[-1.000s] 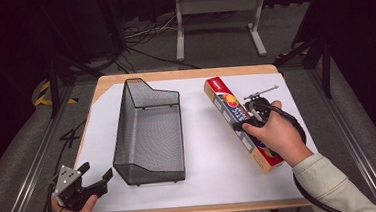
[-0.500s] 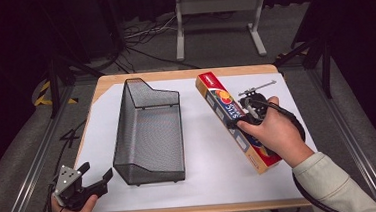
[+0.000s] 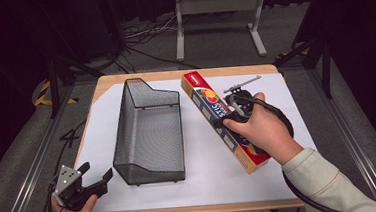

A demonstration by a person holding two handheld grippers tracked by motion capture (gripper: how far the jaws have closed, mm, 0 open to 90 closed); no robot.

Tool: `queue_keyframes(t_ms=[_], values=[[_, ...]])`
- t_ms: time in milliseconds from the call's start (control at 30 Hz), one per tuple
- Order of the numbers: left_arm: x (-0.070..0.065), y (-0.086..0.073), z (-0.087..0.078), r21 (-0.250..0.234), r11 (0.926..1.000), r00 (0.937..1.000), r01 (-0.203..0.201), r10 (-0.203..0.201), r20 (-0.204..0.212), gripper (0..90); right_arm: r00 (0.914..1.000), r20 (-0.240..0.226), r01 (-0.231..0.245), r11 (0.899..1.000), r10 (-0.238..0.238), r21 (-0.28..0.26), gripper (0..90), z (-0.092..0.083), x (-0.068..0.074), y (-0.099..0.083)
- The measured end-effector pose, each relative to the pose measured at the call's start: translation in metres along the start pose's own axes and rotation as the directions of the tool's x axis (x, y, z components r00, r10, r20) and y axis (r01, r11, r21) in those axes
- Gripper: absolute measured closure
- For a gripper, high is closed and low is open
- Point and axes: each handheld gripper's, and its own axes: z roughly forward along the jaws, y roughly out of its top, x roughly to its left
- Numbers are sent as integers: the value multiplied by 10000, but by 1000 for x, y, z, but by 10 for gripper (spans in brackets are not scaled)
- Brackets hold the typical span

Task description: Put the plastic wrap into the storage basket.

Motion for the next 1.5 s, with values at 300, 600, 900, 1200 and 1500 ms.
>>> queue_keyframes(t_ms=[300,600,900,1200,1500], values=[[0,0,0,-25,10000,10000,-25,25,28,170,9995,-163,275,9996,-274,83,400,7,28,15],[0,0,0,-53,10000,10000,-2,3,30,170,9995,-161,264,9996,-262,106,399,15,45,23],[0,0,1,-66,10000,10000,-4,4,91,171,9997,-89,209,9993,-207,323,398,20,59,29],[-1,3,6,-34,10000,9998,-74,75,192,170,9998,-176,99,9993,-92,352,399,24,78,35],[-3,6,11,-21,9999,9992,-156,156,359,170,9995,-303,-5,9989,19,459,398,34,102,40]])
